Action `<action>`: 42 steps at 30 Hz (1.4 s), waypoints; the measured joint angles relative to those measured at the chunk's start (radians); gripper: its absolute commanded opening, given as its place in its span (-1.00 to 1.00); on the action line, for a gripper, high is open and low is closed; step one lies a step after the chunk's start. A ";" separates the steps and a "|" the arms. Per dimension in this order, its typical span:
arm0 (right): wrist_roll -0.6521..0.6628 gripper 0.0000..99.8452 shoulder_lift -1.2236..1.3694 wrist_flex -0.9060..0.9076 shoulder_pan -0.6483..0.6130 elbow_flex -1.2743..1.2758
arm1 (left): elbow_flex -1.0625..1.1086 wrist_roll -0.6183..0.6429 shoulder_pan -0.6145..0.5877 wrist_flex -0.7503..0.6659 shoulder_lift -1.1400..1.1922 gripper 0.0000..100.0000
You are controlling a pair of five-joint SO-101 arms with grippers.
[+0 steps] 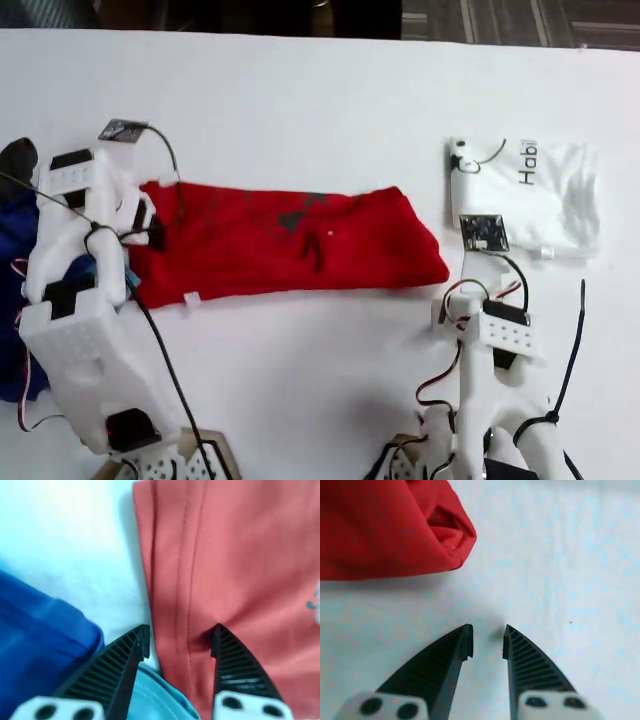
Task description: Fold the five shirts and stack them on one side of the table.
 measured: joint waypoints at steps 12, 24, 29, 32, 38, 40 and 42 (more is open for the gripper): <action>0.000 -0.79 0.000 0.000 0.000 0.000 | -0.230 0.002 0.055 0.207 0.199 -0.60; 0.000 -0.95 0.000 0.000 0.003 0.002 | -0.534 0.046 0.121 0.427 0.358 -0.94; 0.000 -0.93 0.000 0.000 0.069 0.002 | -0.594 0.092 0.183 0.496 0.334 -0.94; 0.000 -0.93 0.000 0.002 0.130 0.002 | -0.572 0.117 0.230 0.502 0.236 -0.94; 0.000 -0.93 0.000 0.028 0.230 0.002 | -0.425 0.126 0.270 0.503 -0.012 -0.94; 0.000 -0.93 0.000 0.035 0.255 0.002 | -0.377 0.126 0.288 0.503 -0.101 -0.94; 0.000 -0.93 0.000 0.035 0.265 0.002 | -0.334 0.126 0.319 0.503 -0.190 -0.94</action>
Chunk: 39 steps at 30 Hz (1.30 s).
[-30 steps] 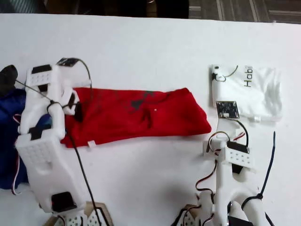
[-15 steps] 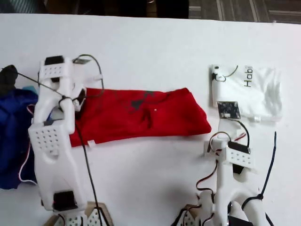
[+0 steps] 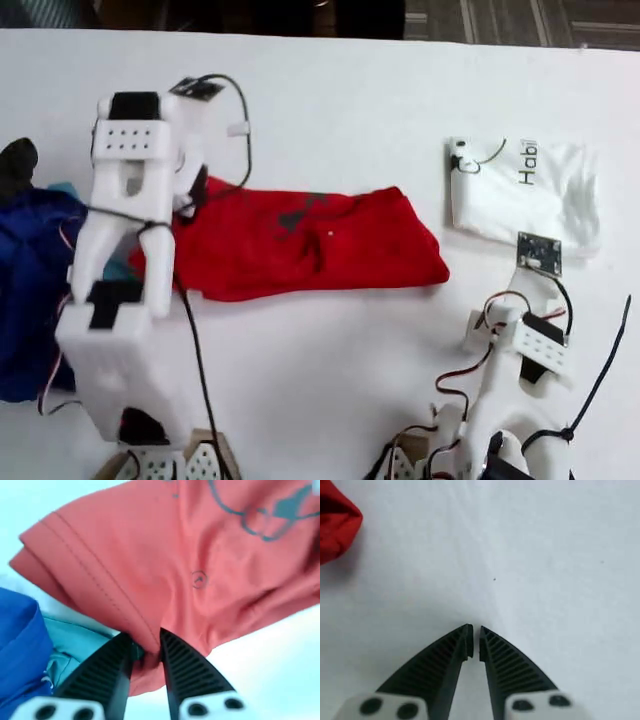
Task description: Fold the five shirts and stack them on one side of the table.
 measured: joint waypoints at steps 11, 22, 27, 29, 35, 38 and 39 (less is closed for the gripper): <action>0.000 -0.93 0.000 -0.002 -0.009 0.000 | 0.014 0.132 0.341 -0.002 -0.178 -0.94; 0.000 -0.93 0.000 -0.002 -0.009 0.000 | -0.221 0.163 0.612 -0.098 0.026 -0.94; 0.000 -0.93 0.000 -0.005 -0.009 0.005 | -0.407 0.129 0.681 -0.120 0.219 -0.94; 0.000 -0.93 0.000 -0.008 -0.009 0.005 | -0.488 0.127 0.686 -0.121 0.304 -0.95; 0.000 -0.93 0.000 -0.008 -0.009 0.005 | -0.747 0.130 0.694 -0.069 0.488 -0.81; 0.000 -0.93 0.000 -0.008 -0.009 0.005 | -0.832 0.130 0.712 -0.026 0.546 -0.54; 0.000 -0.93 0.000 -0.008 -0.009 0.005 | -0.852 0.130 0.718 -0.012 0.560 -0.50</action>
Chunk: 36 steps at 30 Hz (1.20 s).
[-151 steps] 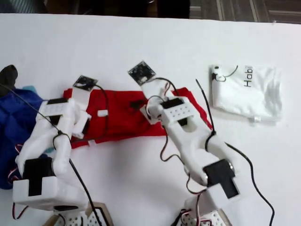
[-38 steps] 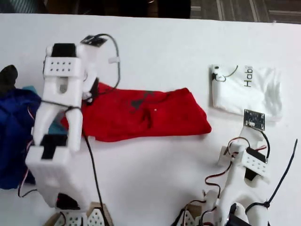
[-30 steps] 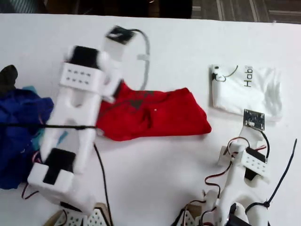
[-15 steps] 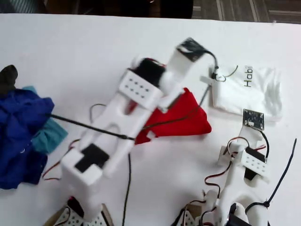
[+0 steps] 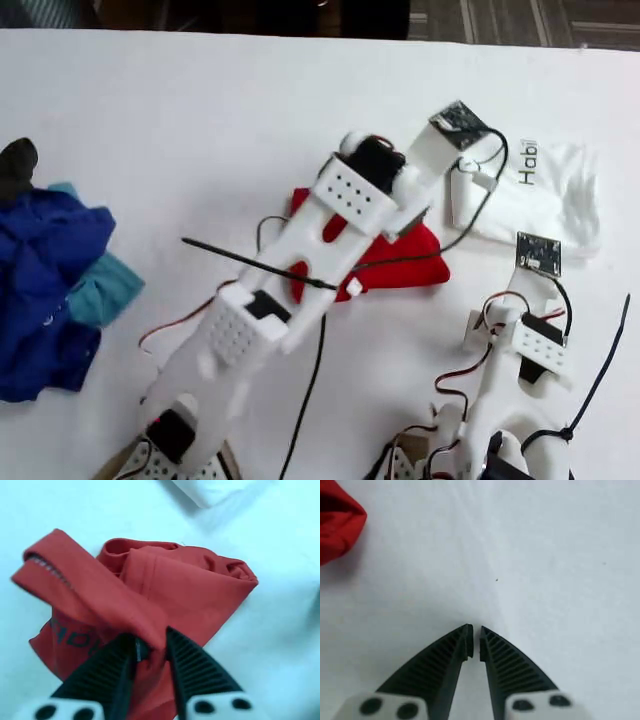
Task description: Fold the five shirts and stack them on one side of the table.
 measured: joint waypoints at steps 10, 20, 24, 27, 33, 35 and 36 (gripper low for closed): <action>0.000 -0.93 0.000 0.000 -0.002 0.000 | -0.118 -0.003 -0.069 0.014 -0.041 -0.78; 0.000 -0.93 0.000 0.000 -0.002 0.000 | 0.120 -0.005 -0.304 0.008 -0.135 -0.95; 0.000 -0.93 0.000 0.000 -0.002 0.000 | 0.216 -0.008 -0.288 -0.075 -0.106 -0.95; 0.000 -0.93 0.000 0.000 -0.002 0.000 | 0.222 -0.008 -0.275 -0.130 -0.063 -0.95; 0.000 -0.93 0.000 0.000 -0.002 0.000 | 0.229 -0.008 -0.270 -0.190 0.061 -0.95; 0.000 -0.93 0.000 0.000 -0.002 0.000 | 0.229 -0.008 -0.270 -0.195 0.092 -0.95; 0.000 -0.93 0.000 0.000 -0.002 0.000 | 0.229 -0.008 -0.270 -0.199 0.104 -0.95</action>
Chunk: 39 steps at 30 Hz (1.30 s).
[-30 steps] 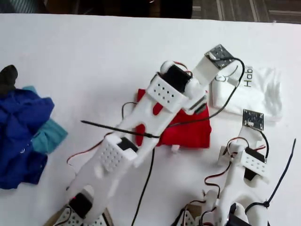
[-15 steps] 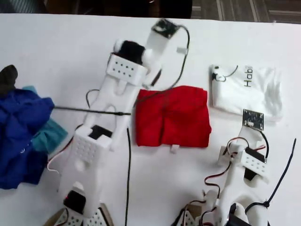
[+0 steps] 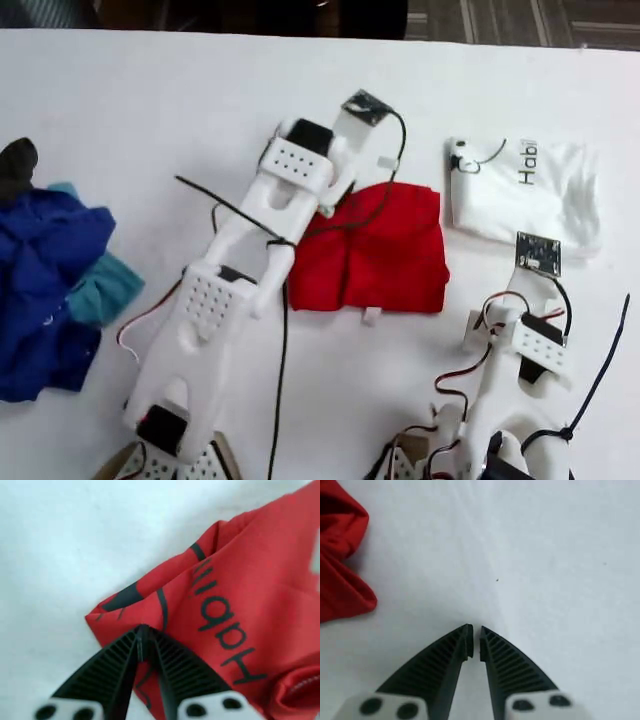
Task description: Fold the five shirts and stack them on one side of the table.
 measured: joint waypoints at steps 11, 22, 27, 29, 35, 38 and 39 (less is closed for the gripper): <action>0.000 -0.93 0.000 0.000 0.000 0.000 | -0.034 0.003 -0.095 -0.008 0.091 -0.95; 0.000 -0.93 0.000 0.000 0.000 0.000 | -0.035 0.003 -0.077 -0.006 0.087 -0.95; 0.000 -0.93 0.000 0.000 0.000 0.000 | -0.035 0.000 -0.064 0.012 0.040 -0.95; 0.000 -0.93 0.000 0.000 0.000 -0.017 | -0.035 0.000 -0.074 0.032 0.009 -0.95; 0.000 -0.93 0.000 0.126 -0.034 -0.155 | -0.035 -0.034 -0.158 0.104 -0.135 -0.95; -0.017 -0.93 0.000 0.236 -0.112 -0.269 | -0.035 -0.044 -0.207 0.147 -0.196 -0.95; -0.038 -0.93 0.000 0.275 -0.149 -0.308 | -0.035 -0.051 -0.226 0.170 -0.215 -0.95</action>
